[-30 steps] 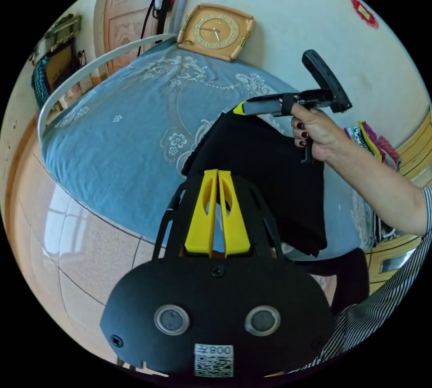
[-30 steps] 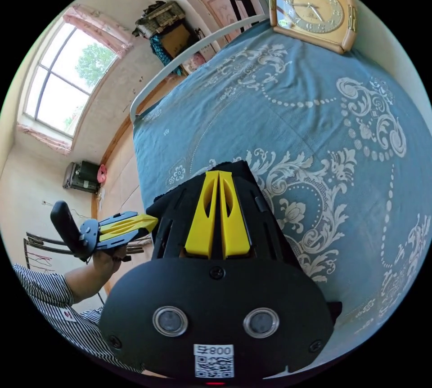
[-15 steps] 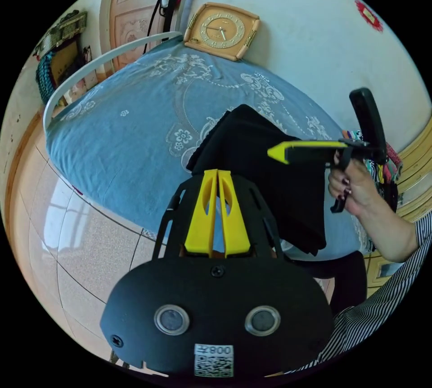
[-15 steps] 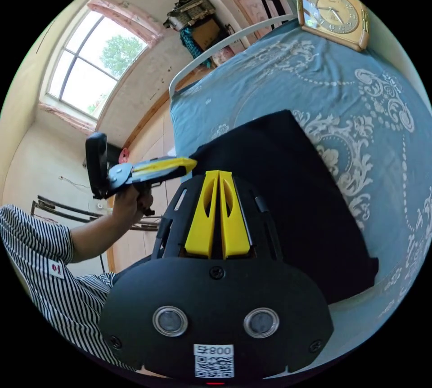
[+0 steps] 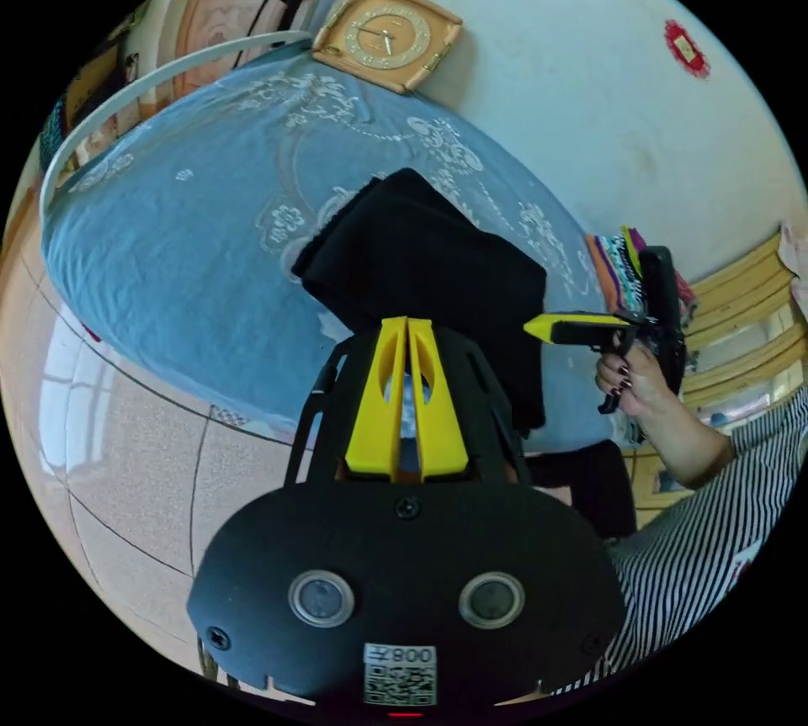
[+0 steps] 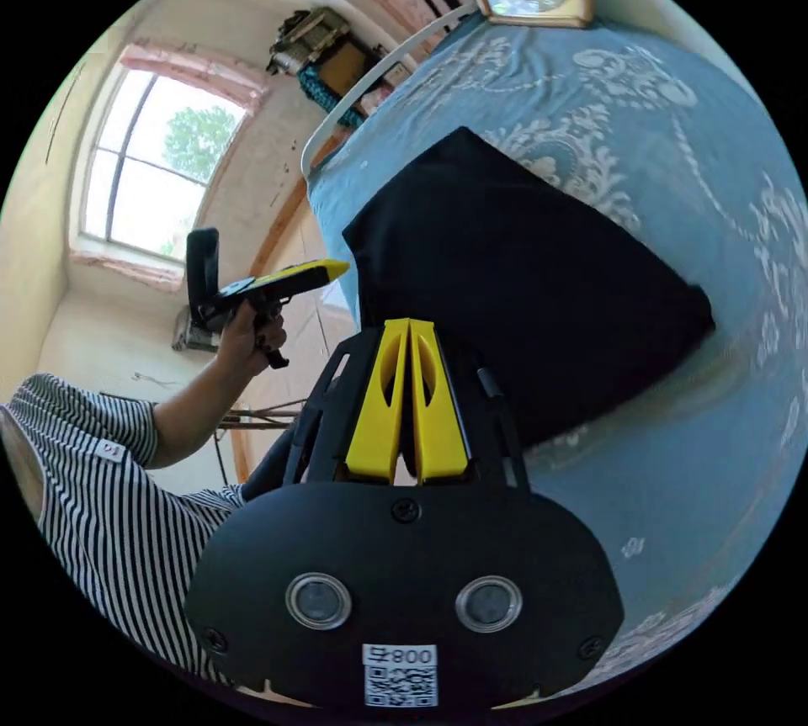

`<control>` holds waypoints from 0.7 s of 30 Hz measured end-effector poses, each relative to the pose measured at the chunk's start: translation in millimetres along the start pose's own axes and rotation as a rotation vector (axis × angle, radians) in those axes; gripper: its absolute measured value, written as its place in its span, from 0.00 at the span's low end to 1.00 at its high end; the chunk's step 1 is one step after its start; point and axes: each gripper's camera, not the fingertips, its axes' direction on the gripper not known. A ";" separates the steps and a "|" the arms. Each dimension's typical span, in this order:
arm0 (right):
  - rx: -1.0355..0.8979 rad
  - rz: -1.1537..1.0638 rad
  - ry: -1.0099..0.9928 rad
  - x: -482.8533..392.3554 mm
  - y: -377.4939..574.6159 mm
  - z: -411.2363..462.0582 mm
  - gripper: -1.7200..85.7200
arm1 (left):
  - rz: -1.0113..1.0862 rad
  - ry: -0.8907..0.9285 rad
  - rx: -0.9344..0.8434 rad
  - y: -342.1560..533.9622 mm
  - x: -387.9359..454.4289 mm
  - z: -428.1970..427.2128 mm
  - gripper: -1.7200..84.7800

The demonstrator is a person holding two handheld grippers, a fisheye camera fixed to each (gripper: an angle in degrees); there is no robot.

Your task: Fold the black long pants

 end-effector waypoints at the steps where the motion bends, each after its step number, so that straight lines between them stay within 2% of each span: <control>1: 0.004 0.027 -0.010 8.6 9.3 -3.8 0.02 | 0.021 0.063 -0.025 4.1 7.2 2.4 0.03; 6: 0.119 0.270 -0.189 84.9 106.2 -27.9 0.03 | 0.097 0.243 -0.208 18.1 45.0 29.2 0.04; 12: 0.165 0.457 -0.422 148.2 185.6 -13.6 0.07 | 0.102 0.409 -0.428 16.2 73.7 72.9 0.09; 21: 0.139 0.533 -0.570 197.1 236.5 26.5 0.11 | 0.056 0.385 -0.484 1.3 75.8 90.0 0.06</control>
